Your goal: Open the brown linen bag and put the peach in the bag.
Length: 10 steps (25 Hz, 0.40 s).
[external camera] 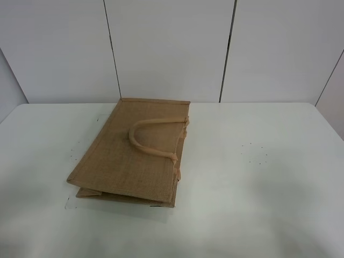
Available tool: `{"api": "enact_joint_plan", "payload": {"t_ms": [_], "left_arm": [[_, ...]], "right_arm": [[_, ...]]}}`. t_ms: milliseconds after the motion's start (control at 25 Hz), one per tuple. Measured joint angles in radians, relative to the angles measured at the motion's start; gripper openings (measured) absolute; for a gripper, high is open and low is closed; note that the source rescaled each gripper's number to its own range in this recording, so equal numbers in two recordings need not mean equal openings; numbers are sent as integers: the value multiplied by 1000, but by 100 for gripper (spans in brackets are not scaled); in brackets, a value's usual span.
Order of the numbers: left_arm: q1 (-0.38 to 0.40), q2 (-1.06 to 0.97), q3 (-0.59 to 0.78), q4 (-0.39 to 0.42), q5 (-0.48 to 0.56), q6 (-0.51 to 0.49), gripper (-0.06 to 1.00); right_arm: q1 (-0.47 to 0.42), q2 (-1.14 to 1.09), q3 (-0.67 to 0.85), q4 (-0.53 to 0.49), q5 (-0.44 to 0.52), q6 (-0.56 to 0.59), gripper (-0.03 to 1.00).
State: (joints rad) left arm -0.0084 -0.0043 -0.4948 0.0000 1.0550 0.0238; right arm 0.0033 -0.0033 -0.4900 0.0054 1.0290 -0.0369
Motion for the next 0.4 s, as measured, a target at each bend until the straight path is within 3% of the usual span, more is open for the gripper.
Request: {"api": "enact_joint_plan", "payload": {"t_ms": [400], "left_arm": [[0,0,2,0,0,0,89]], "right_arm": [[0,0,0,0,0,0,100]]}}
